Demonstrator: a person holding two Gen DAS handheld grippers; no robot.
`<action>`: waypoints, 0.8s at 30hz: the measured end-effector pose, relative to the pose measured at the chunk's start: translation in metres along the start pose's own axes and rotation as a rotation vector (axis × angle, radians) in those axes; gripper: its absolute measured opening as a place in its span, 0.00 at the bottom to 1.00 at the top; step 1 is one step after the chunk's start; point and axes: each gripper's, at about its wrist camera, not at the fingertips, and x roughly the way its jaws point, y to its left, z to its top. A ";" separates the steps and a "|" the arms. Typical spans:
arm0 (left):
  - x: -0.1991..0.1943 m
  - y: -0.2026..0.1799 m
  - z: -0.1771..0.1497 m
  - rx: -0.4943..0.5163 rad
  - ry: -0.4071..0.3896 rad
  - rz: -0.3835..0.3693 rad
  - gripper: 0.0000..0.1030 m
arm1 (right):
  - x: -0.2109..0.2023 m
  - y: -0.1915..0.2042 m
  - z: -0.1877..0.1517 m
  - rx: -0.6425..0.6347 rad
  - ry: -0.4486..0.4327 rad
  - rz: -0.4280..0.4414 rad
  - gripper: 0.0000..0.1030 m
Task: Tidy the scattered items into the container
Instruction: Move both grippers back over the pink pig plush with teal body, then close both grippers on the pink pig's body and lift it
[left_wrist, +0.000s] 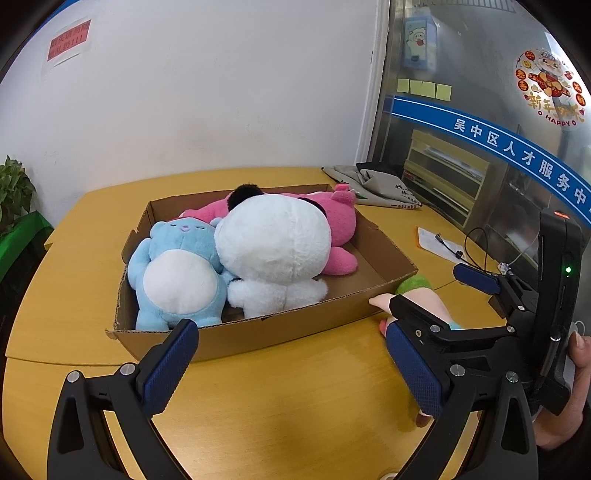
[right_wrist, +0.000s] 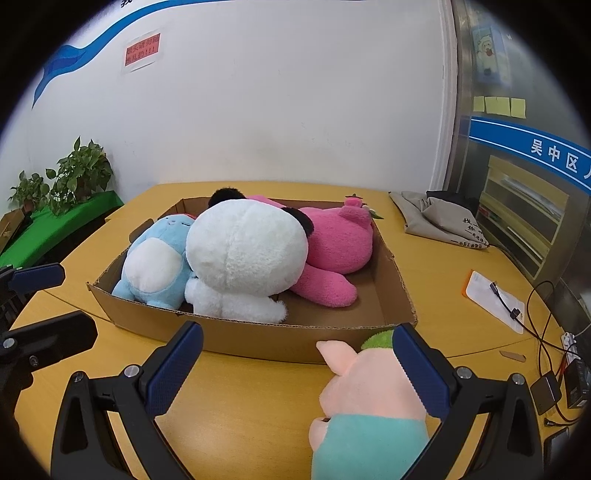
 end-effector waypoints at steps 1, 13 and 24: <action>0.001 -0.001 0.000 0.004 0.002 0.001 1.00 | -0.001 -0.002 -0.001 0.001 -0.002 0.002 0.99; 0.045 -0.043 0.006 0.047 0.088 -0.142 1.00 | -0.053 -0.076 -0.045 0.093 -0.066 -0.014 0.99; 0.128 -0.112 0.014 0.046 0.265 -0.344 1.00 | -0.014 -0.098 -0.093 0.149 0.101 0.036 0.99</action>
